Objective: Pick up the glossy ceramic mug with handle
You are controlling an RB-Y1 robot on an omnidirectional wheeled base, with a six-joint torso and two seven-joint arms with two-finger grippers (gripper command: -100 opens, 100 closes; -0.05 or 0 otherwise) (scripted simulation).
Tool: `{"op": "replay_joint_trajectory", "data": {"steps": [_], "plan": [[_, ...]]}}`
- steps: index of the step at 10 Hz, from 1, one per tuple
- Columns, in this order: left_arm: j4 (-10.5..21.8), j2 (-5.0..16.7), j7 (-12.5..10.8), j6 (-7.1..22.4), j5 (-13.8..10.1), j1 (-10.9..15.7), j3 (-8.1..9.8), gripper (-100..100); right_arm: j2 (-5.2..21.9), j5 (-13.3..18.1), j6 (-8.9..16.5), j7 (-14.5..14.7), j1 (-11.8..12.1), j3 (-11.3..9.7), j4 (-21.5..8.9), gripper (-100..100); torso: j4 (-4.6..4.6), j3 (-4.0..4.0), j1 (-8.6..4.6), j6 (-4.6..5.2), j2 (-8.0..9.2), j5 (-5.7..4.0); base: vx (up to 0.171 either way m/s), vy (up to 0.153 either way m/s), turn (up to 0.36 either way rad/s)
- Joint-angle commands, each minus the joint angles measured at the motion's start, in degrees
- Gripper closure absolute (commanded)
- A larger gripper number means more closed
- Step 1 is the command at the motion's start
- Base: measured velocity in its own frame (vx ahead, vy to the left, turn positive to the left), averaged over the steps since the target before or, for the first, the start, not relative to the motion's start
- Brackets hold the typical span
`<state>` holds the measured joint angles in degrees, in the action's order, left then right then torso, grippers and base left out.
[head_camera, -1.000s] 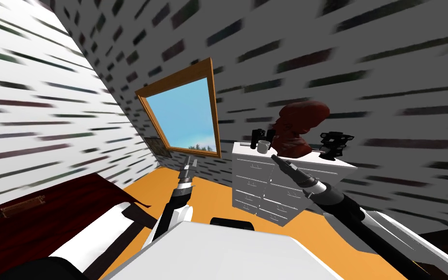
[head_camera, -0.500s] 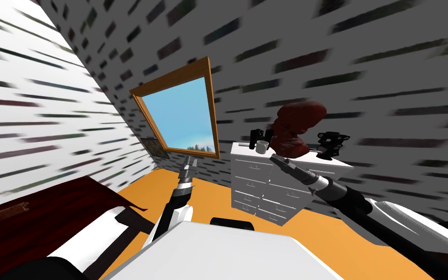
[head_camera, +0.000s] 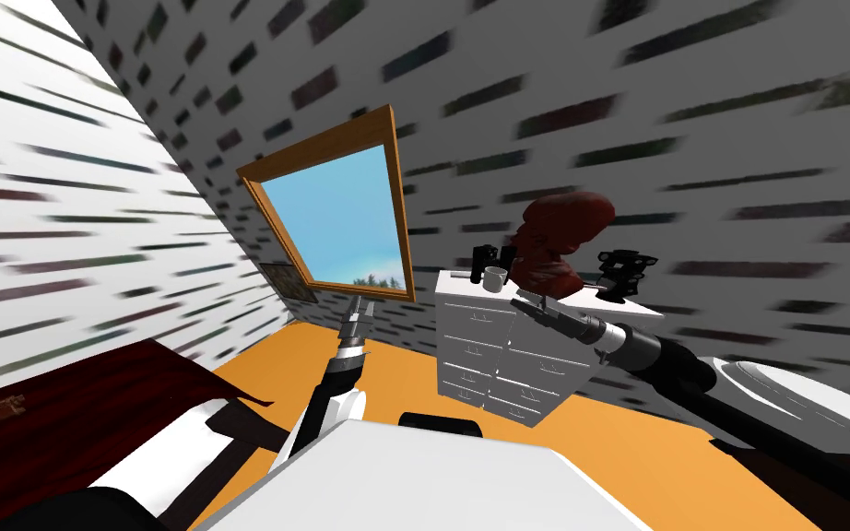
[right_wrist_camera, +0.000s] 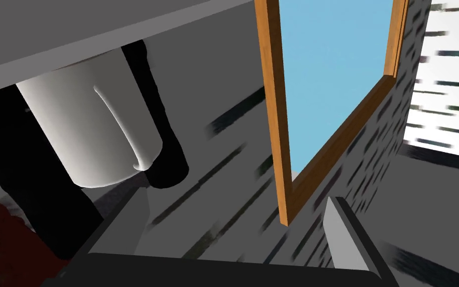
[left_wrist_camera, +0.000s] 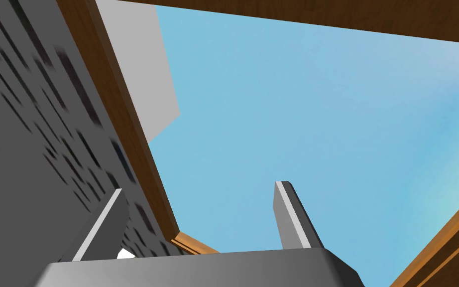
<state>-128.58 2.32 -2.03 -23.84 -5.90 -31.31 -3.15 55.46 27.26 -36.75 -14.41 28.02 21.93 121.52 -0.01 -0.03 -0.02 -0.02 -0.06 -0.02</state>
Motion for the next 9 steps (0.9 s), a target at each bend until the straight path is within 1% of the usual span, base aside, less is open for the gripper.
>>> {"op": "replay_joint_trajectory", "data": {"steps": [1, 2, 3, 4, 5, 6, 7, 8, 9], "plan": [[0.00, 0.00, 0.00, 0.00, 0.00, 0.00, 0.00, 0, 2.86, 2.16, -0.67, -0.69, -0.16, 1.62, -1.04, -100, 0.00, 0.00, 0.00, 0.00, 0.00, 0.00, 0.025, -0.014, -0.049], [0.00, 0.00, 0.00, 0.00, 0.00, 0.00, 0.00, 0, 4.50, 2.16, -0.67, -0.69, -0.16, 1.62, -1.04, -100, 0.00, -0.01, -0.01, 0.01, -0.02, 0.00, 0.022, -0.010, -0.027], [0.00, 0.00, 0.00, 0.00, 0.00, 0.00, 0.00, 0, 5.08, 2.16, -0.67, -0.69, -0.16, 1.62, -1.04, -100, 0.00, -0.01, 0.01, 0.00, -0.02, 0.00, 0.008, -0.003, 0.004], [0.00, 0.00, 0.00, 0.00, 0.00, 0.00, 0.00, 0, 7.34, 4.01, -1.22, -1.31, -0.30, 3.05, -1.91, -100, 0.00, 0.01, 0.03, 0.00, 0.02, 0.00, 0.013, -0.005, -0.048], [0.00, 0.00, 0.00, 0.00, 0.00, 0.00, 0.00, 0, 9.02, 4.01, -1.22, -1.31, -0.30, 3.05, -1.91, -100, 0.01, 0.01, 0.03, 0.01, 0.02, 0.01, 0.017, -0.005, -0.029], [0.00, 0.00, 0.00, 0.00, 0.00, 0.00, 0.00, 0, 10.81, 5.81, -1.75, -1.94, -0.45, 4.47, -2.75, -100, 0.00, 0.00, 0.03, 0.00, 0.01, 0.00, 0.026, -0.013, -0.048], [0.00, 0.00, 0.00, 0.00, 0.00, 0.00, 0.00, 0, 12.60, 5.81, -1.75, -1.94, -0.45, 4.47, -2.75, -100, 0.00, -0.01, 0.01, 0.01, -0.02, 0.00, 0.022, -0.009, -0.024], [0.00, 0.00, 0.00, 0.00, 0.00, 0.00, 0.00, 0, 14.35, 7.55, -2.27, -2.57, -0.59, 5.85, -3.53, -100, -0.01, -0.01, 0.02, 0.00, -0.02, 0.00, 0.028, -0.005, -0.044], [0.00, 0.00, 0.00, 0.00, 0.00, 0.00, 0.00, 0, 16.01, 7.55, -2.27, -2.57, -0.59, 5.85, -3.53, -100, -0.01, -0.02, 0.03, 0.01, -0.03, 0.00, 0.022, -0.003, -0.026]]}}
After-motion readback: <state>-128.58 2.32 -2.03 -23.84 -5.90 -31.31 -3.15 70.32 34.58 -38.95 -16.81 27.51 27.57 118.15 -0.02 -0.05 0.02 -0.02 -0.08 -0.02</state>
